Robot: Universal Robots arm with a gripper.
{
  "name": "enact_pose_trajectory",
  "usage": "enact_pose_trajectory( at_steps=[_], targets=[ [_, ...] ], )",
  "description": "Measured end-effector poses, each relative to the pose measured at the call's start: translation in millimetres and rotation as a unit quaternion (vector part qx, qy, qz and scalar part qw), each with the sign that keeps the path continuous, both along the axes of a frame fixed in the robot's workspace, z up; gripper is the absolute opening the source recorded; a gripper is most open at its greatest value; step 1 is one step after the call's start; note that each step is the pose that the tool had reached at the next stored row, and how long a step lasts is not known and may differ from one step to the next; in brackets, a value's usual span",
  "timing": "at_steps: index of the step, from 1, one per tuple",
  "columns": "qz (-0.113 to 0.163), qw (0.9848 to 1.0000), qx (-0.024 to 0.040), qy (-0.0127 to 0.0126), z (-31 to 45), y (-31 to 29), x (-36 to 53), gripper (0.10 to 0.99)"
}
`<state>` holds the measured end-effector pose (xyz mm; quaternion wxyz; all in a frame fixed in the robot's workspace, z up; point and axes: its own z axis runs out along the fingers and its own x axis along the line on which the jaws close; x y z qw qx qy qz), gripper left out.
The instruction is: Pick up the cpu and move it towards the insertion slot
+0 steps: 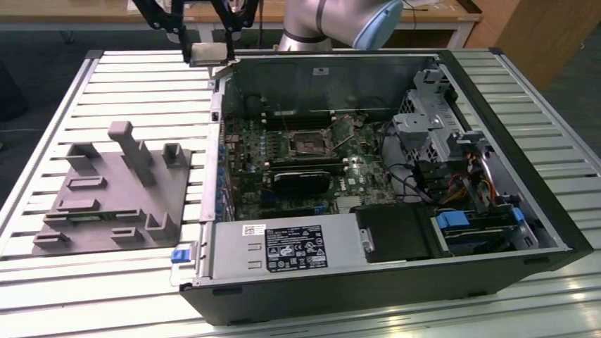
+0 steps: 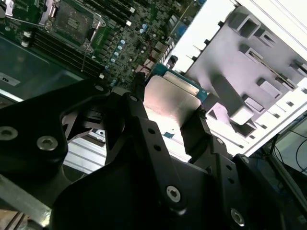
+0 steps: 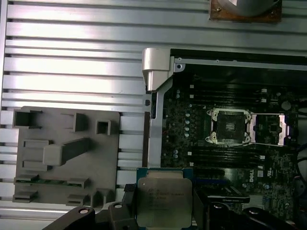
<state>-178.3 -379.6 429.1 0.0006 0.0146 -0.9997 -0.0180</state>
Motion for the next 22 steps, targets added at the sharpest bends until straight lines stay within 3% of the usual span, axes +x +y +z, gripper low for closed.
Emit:
enact_pose_trajectory(
  at_steps=[22],
  targets=[
    [0.0,1.0,0.0,0.0,0.0,6.7,41.8,0.545]
  ],
)
